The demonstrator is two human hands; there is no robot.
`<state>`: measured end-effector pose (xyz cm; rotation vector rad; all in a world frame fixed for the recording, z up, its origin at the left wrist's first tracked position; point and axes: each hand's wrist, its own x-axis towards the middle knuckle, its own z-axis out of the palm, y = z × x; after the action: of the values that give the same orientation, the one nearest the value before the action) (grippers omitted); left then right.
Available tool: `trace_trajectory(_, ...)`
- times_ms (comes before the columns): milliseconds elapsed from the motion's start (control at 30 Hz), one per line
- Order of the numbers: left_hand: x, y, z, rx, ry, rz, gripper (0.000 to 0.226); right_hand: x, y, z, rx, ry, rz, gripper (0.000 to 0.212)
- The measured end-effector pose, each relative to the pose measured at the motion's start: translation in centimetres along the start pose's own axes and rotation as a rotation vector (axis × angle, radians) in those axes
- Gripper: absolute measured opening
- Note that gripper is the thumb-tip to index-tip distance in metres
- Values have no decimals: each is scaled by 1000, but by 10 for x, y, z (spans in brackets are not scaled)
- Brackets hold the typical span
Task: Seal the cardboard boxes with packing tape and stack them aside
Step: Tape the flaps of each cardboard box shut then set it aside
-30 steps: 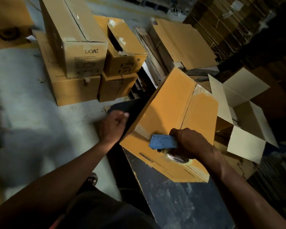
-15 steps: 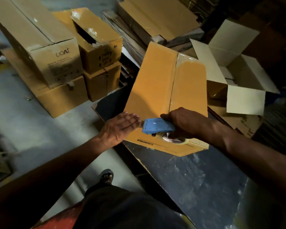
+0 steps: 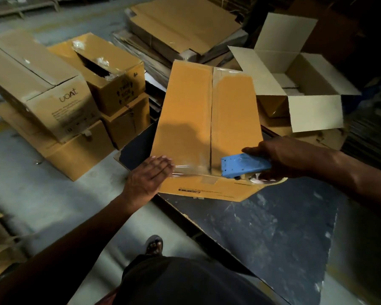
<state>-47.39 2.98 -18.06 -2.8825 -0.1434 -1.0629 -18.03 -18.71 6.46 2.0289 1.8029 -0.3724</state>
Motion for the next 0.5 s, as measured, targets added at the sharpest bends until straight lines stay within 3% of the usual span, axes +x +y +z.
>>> trace_trajectory(233, 5, 2, -7, -38, -63, -23, 40, -31, 32, 29, 86, -36, 115, 84)
trace_trajectory(500, 12, -6, -16, -135, -128, 6, 39, -19, 11, 39, -43, 27, 66, 68)
